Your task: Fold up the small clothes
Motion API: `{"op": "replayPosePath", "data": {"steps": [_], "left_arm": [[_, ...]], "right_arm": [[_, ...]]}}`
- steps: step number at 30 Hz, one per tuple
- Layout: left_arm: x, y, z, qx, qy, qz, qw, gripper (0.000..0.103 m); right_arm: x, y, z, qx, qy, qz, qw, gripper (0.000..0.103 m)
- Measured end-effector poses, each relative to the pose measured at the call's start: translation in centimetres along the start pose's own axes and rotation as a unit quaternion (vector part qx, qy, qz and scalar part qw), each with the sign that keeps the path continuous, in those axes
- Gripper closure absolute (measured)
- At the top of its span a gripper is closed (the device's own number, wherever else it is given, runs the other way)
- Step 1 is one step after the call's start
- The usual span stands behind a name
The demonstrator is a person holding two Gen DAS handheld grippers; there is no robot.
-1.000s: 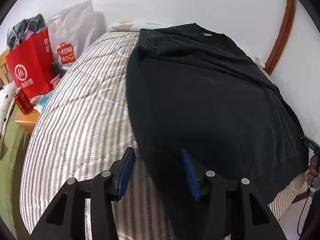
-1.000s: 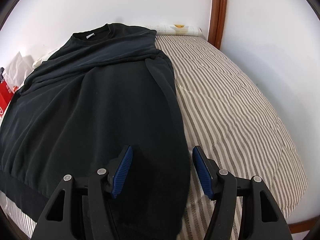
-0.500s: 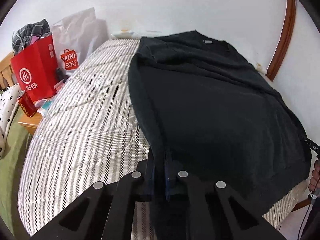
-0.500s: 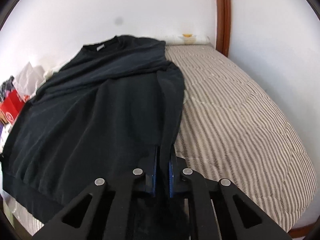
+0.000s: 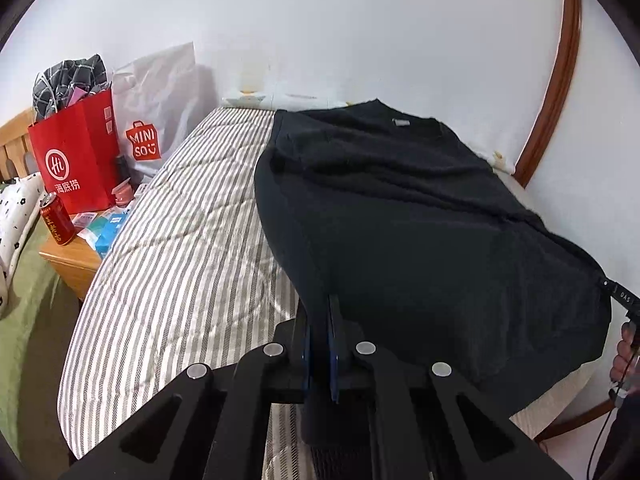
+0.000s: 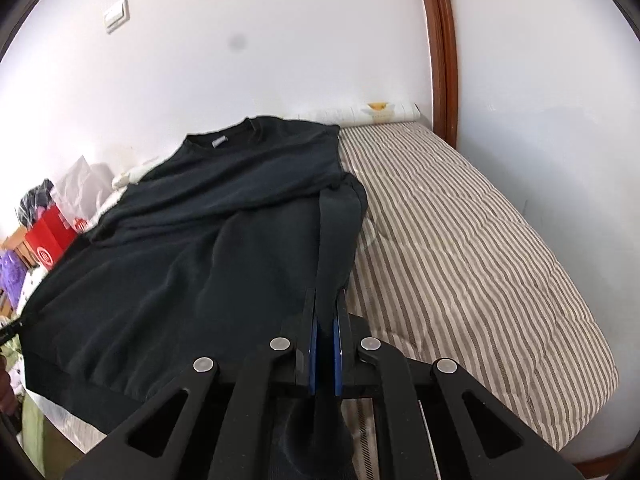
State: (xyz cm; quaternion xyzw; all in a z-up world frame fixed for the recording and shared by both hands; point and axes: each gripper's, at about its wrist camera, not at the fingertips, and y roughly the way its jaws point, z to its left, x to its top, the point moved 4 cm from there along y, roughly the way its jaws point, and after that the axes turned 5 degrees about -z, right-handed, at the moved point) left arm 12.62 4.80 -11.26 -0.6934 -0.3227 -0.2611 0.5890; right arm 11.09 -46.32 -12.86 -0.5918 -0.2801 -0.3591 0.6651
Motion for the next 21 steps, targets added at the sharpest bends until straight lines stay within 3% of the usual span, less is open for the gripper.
{"op": "replayPosePath", "data": {"steps": [7, 21], "left_arm": [[3.3, -0.2, -0.4, -0.004, -0.021, -0.019, 0.9996, 0.096], [10.1, 2.7, 0.9, 0.002, -0.067, -0.055, 0.9962, 0.096]], "right_arm": [[3.5, 0.1, 1.4, 0.008, -0.009, -0.020, 1.000, 0.097], [10.9, 3.3, 1.8, 0.009, 0.030, -0.050, 0.998, 0.097]]}}
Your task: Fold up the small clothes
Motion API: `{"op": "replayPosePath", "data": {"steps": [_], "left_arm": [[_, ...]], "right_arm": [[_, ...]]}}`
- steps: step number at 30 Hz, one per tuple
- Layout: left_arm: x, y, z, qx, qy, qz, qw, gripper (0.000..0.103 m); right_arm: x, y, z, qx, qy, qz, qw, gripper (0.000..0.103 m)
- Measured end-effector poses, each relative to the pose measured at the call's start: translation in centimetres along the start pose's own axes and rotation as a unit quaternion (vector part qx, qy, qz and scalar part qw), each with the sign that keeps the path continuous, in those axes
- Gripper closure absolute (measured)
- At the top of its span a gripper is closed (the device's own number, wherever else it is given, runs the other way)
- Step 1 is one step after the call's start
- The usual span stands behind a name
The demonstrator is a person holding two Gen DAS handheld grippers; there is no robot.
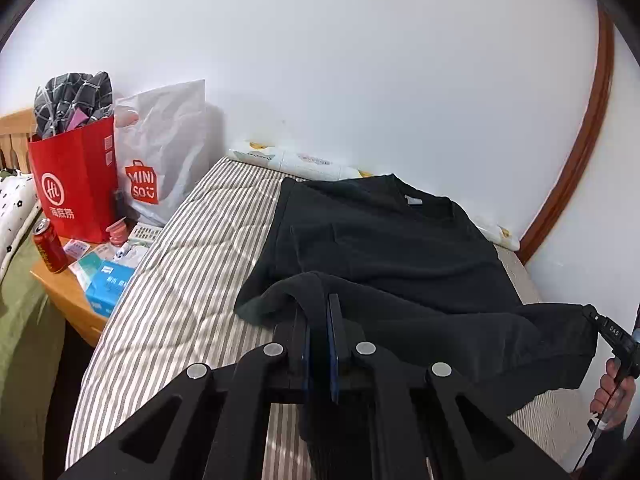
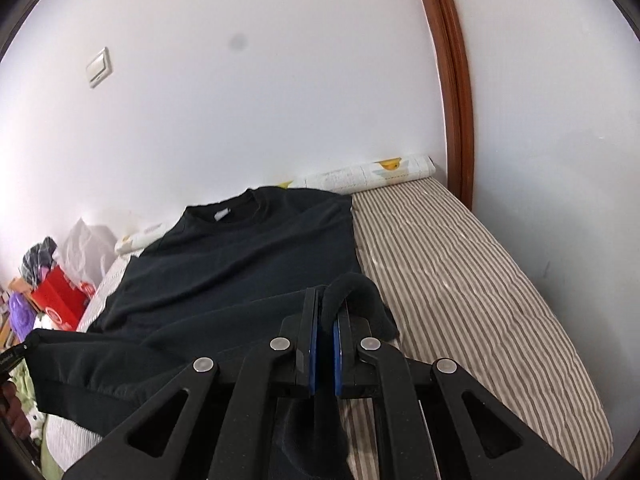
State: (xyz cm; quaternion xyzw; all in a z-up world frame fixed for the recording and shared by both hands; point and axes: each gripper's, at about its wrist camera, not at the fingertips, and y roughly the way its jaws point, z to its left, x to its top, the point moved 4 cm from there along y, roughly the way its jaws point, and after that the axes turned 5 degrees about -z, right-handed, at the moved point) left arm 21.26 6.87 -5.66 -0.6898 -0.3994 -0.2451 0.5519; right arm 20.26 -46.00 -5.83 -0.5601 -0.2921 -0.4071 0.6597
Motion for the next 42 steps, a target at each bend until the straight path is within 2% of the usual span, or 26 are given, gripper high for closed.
{"op": "replayPosePath", "data": {"steps": [8, 18, 26, 32, 36, 38, 40, 42], "left_arm": [[2.9, 4.0, -0.4, 0.023, 0.013, -0.001, 0.9996, 0.096], [5.0, 11.2, 0.1, 0.041, 0.011, 0.025, 0.9988, 0.096], [4.2, 16.4, 1.1, 0.060, 0.011, 0.057, 0.9965, 0.095], [3.4, 17.3, 1.4, 0.064, 0.019, 0.066, 0.9955, 0.093], [3.2, 16.5, 1.0, 0.074, 0.038, 0.063, 0.9945, 0.089], [3.2, 15.9, 0.9, 0.084, 0.046, 0.063, 0.9934, 0.082], [3.2, 15.4, 0.9, 0.085, 0.050, 0.067, 0.9928, 0.080], [2.9, 14.5, 1.2, 0.077, 0.040, 0.071, 0.9937, 0.077]], "right_arm": [[2.3, 4.2, 0.9, 0.002, -0.009, 0.000, 1.000, 0.097], [4.3, 10.9, 2.1, 0.008, -0.016, 0.012, 1.000, 0.097], [3.8, 17.5, 2.3, -0.003, -0.018, 0.044, 0.999, 0.097], [2.7, 20.9, 1.7, -0.014, -0.015, 0.071, 0.997, 0.096], [2.6, 20.9, 1.4, -0.008, -0.006, 0.084, 0.996, 0.084], [2.6, 19.6, 1.5, 0.001, -0.007, 0.085, 0.996, 0.072], [2.6, 17.4, 1.8, 0.016, -0.022, 0.070, 0.997, 0.054], [2.5, 15.6, 1.8, 0.007, -0.041, 0.053, 0.998, 0.049]]}}
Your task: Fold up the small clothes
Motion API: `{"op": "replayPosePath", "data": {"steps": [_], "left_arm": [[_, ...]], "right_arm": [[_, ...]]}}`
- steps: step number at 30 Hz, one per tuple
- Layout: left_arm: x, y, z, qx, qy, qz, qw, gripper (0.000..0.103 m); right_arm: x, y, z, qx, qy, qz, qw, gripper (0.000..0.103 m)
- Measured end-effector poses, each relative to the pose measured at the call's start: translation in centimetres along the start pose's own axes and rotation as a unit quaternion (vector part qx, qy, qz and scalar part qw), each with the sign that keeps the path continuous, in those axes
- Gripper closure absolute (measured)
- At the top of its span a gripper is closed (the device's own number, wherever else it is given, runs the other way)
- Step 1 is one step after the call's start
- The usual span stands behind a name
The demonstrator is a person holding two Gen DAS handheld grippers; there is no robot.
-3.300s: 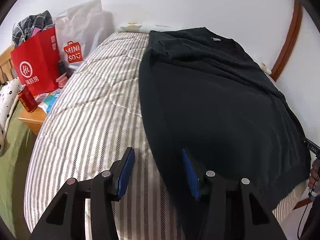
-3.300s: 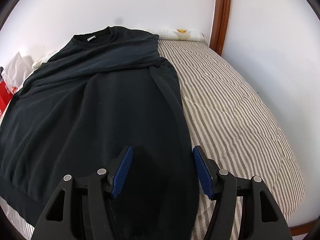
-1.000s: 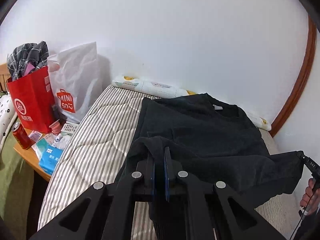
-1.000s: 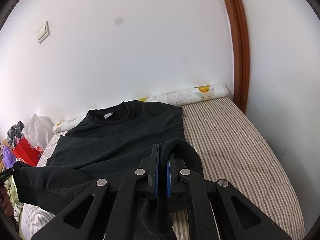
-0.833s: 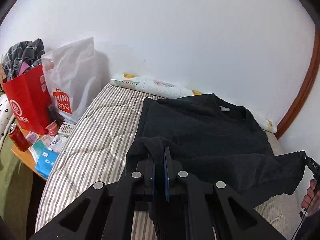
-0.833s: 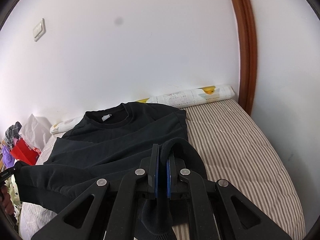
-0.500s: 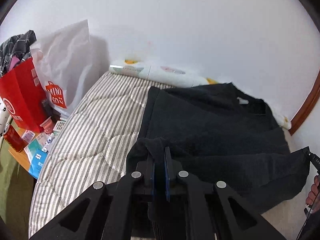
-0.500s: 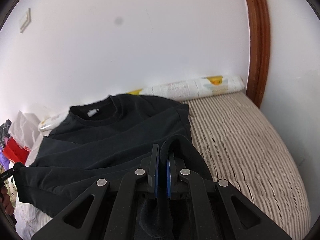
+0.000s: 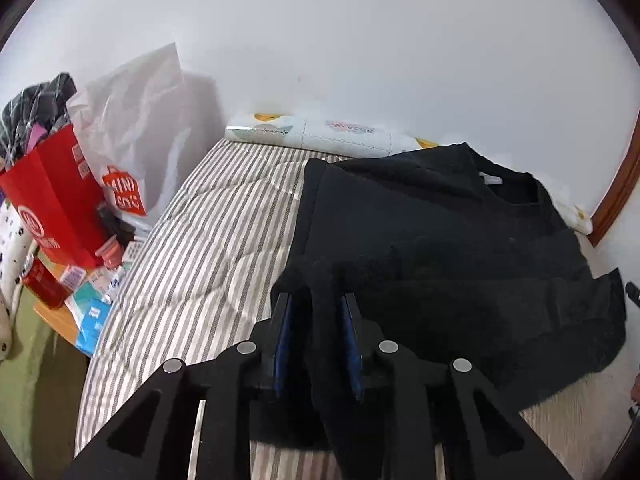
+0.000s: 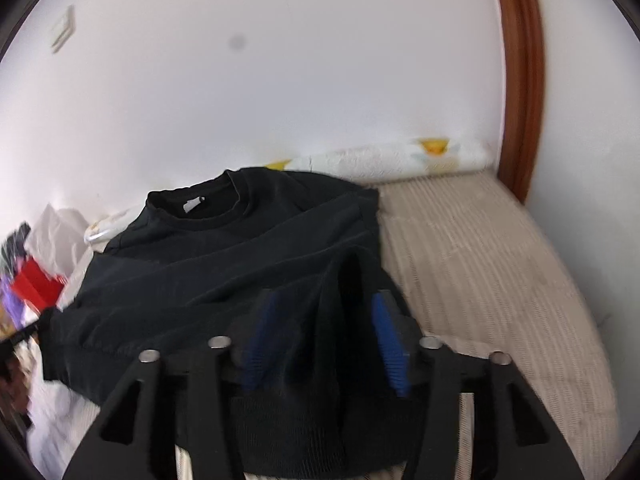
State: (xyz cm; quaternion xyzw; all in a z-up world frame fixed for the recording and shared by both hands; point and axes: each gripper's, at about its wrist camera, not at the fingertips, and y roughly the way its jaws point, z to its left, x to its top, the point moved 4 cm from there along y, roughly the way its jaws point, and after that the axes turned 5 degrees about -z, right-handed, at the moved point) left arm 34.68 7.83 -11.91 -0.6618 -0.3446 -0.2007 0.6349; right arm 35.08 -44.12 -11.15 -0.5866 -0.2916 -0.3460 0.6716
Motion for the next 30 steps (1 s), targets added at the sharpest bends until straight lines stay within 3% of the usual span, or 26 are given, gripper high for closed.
{"op": "replayPosePath", "data": {"steps": [6, 15, 23, 30], "left_arm": [[-2.0, -2.1, 1.5, -0.011, -0.015, -0.001, 0.9998, 0.057], [-6.0, -2.9, 4.3, -0.021, -0.031, 0.027, 0.9989, 0.055], [-6.3, -0.3, 4.8, -0.053, -0.051, 0.043, 0.9963, 0.055], [-6.3, 1.4, 3.9, -0.054, -0.040, 0.045, 0.9967, 0.056]], "right_arm": [[-2.0, -3.3, -2.6, -0.048, 0.004, 0.006, 0.999, 0.049], [-4.9, -3.9, -5.1, -0.064, 0.044, 0.042, 0.996, 0.049], [-6.1, -1.3, -3.8, -0.053, 0.049, 0.072, 0.995, 0.049], [-6.4, 1.4, -2.8, -0.053, 0.042, 0.089, 0.994, 0.049]]}}
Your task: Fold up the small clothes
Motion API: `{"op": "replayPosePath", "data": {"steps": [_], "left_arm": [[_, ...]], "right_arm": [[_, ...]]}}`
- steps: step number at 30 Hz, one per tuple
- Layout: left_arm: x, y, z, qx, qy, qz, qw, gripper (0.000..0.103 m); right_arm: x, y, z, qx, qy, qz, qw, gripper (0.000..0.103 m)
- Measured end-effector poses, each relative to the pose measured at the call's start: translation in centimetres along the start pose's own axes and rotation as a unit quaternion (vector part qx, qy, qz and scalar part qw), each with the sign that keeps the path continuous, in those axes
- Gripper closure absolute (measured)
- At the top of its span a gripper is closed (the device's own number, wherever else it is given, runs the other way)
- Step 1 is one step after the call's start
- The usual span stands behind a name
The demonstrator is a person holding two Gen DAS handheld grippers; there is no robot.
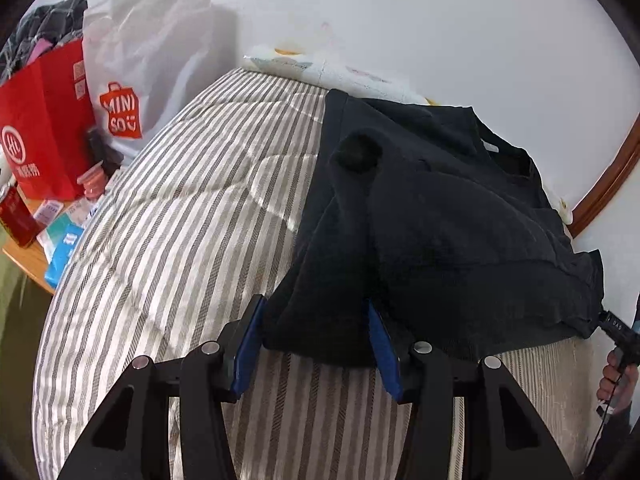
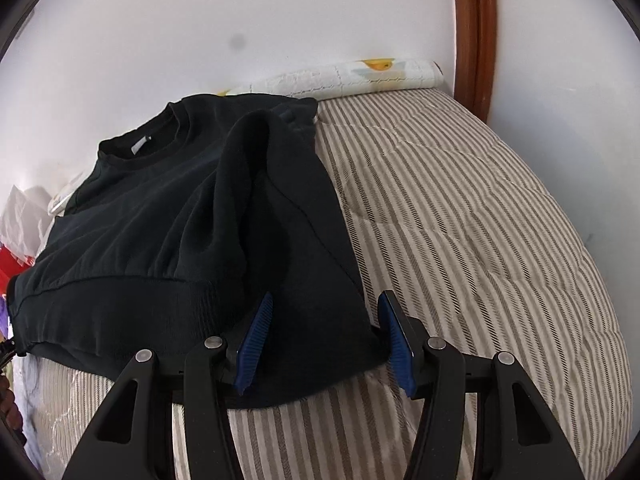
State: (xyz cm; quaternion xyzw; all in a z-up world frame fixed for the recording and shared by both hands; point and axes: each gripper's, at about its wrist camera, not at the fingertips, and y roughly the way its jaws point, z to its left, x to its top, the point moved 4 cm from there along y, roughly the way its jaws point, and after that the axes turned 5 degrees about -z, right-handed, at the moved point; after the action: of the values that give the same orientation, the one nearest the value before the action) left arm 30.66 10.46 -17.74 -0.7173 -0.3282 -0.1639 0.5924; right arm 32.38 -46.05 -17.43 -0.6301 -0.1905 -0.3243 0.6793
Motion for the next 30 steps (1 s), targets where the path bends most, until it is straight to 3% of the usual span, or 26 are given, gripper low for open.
{"op": "replayPosePath", "data": {"steps": [5, 10, 13, 16, 22, 30], "left_arm": [[0.1, 0.2, -0.2, 0.000, 0.007, -0.001, 1.0000, 0.061], [-0.2, 0.1, -0.5, -0.002, 0.017, -0.003, 0.9999, 0.082], [-0.5, -0.5, -1.2, 0.007, 0.032, -0.016, 0.9993, 0.089], [-0.7, -1.3, -1.8, 0.022, 0.055, -0.027, 0.9978, 0.090], [-1.6, -3.5, -1.7, 0.015, 0.058, -0.030, 0.9978, 0.091], [-5.9, -7.3, -1.3, 0.013, 0.070, -0.028, 0.9971, 0.091]], "right_arm": [[0.3, 0.7, 0.1, 0.007, 0.014, 0.000, 1.000, 0.052], [0.0, 0.2, 0.8, 0.018, -0.006, -0.012, 1.000, 0.078], [-0.1, -0.4, 0.8, 0.020, -0.007, -0.021, 1.000, 0.084], [-0.4, -1.4, 0.7, 0.028, -0.001, -0.024, 0.999, 0.086], [-1.2, -3.8, 0.7, 0.034, 0.000, -0.030, 0.999, 0.087], [-4.3, -7.5, 0.1, 0.037, -0.013, -0.029, 0.999, 0.087]]}}
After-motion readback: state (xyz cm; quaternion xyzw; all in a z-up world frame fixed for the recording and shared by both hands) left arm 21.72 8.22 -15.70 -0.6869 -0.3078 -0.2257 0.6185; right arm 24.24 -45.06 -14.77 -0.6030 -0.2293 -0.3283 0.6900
